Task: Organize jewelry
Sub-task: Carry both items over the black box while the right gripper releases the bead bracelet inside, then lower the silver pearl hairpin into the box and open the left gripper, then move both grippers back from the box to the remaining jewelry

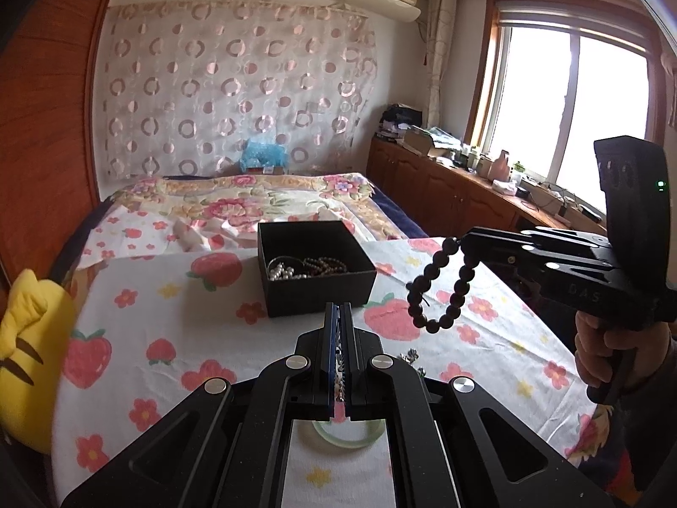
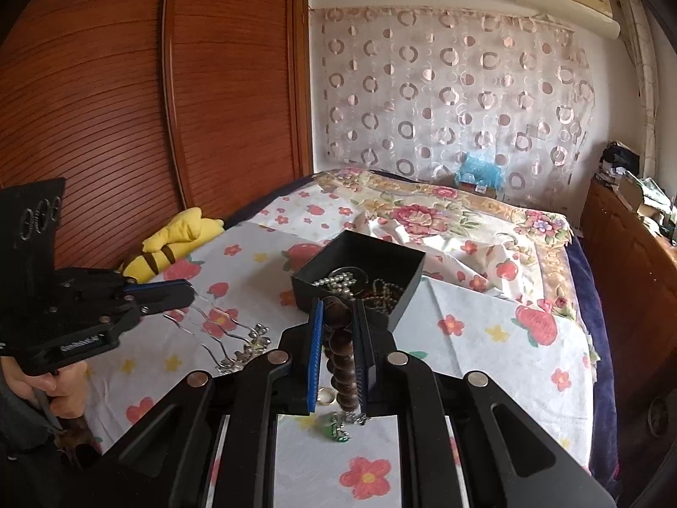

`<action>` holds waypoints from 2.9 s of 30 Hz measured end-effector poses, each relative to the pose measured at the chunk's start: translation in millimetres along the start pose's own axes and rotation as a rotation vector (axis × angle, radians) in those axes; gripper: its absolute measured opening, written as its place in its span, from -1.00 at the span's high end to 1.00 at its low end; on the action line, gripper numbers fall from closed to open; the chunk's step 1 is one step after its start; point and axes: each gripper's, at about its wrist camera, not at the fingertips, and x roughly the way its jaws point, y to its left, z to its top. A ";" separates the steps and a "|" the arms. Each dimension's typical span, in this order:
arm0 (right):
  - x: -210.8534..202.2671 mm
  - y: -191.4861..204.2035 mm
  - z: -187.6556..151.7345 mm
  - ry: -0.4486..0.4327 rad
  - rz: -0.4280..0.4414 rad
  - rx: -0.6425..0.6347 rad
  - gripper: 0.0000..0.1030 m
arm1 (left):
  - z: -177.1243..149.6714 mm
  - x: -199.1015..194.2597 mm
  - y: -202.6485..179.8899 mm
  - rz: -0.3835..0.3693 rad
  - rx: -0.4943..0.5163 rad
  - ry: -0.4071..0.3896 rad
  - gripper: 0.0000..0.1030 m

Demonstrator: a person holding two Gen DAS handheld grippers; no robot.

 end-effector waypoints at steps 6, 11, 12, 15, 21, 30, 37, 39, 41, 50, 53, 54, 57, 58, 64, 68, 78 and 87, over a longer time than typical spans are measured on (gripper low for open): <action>18.7 -15.6 3.8 0.027 -0.021 0.003 0.71 | 14.7 10.5 -0.6 0.008 0.029 -0.006 0.98; 35.4 -25.4 16.9 0.028 -0.026 -0.007 0.71 | 28.6 23.4 5.5 0.014 0.036 -0.008 0.98; 37.5 -26.1 20.0 0.026 -0.027 -0.010 0.71 | 31.1 25.2 6.5 0.015 0.034 -0.008 0.98; 45.9 -29.0 34.5 0.011 -0.025 -0.021 0.71 | 41.1 30.8 9.5 0.017 0.036 -0.015 0.98; 66.6 -35.4 60.0 -0.013 -0.002 -0.027 0.71 | 62.8 41.1 15.6 0.024 0.043 -0.033 0.98; 120.2 -48.5 52.3 0.040 0.034 0.019 0.71 | 84.7 70.9 25.8 0.037 0.051 -0.028 0.98; 147.3 -59.1 36.0 0.077 0.063 0.072 0.69 | 90.2 96.0 30.3 0.044 0.057 -0.003 0.98; 149.3 -62.3 33.7 0.080 0.068 0.075 0.69 | 91.2 103.1 29.8 0.043 0.061 0.003 0.98; 148.7 -65.6 32.0 0.075 0.071 0.072 0.69 | 92.2 109.2 29.1 0.041 0.063 0.008 0.98; 142.2 -85.2 20.4 0.084 0.044 0.110 0.61 | 95.0 146.7 25.2 0.037 0.081 0.050 0.98; 141.8 -87.7 13.9 0.099 0.022 0.104 0.60 | 92.6 154.2 26.6 0.026 0.069 0.067 0.98; 141.7 -87.8 12.7 0.102 0.019 0.102 0.60 | 91.9 155.9 26.0 0.023 0.065 0.071 0.98; 140.7 -87.0 10.3 0.105 0.008 0.095 0.60 | 89.4 161.2 24.1 0.010 0.063 0.086 0.98; 140.4 -86.7 9.9 0.105 0.010 0.096 0.60 | 88.5 162.5 23.5 0.008 0.064 0.092 0.98; 139.5 -85.7 9.5 0.106 0.012 0.097 0.60 | 86.7 167.7 23.1 0.005 0.068 0.117 0.96; 137.2 -84.8 9.3 0.108 0.008 0.097 0.60 | 86.5 167.0 24.3 0.012 0.067 0.117 0.93; 115.8 -77.3 1.4 0.100 -0.015 0.092 0.60 | 79.0 140.3 31.5 0.024 0.068 0.083 0.29; 95.2 -61.2 -22.8 0.130 -0.013 0.072 0.60 | 57.7 104.5 22.1 0.026 0.079 0.079 0.23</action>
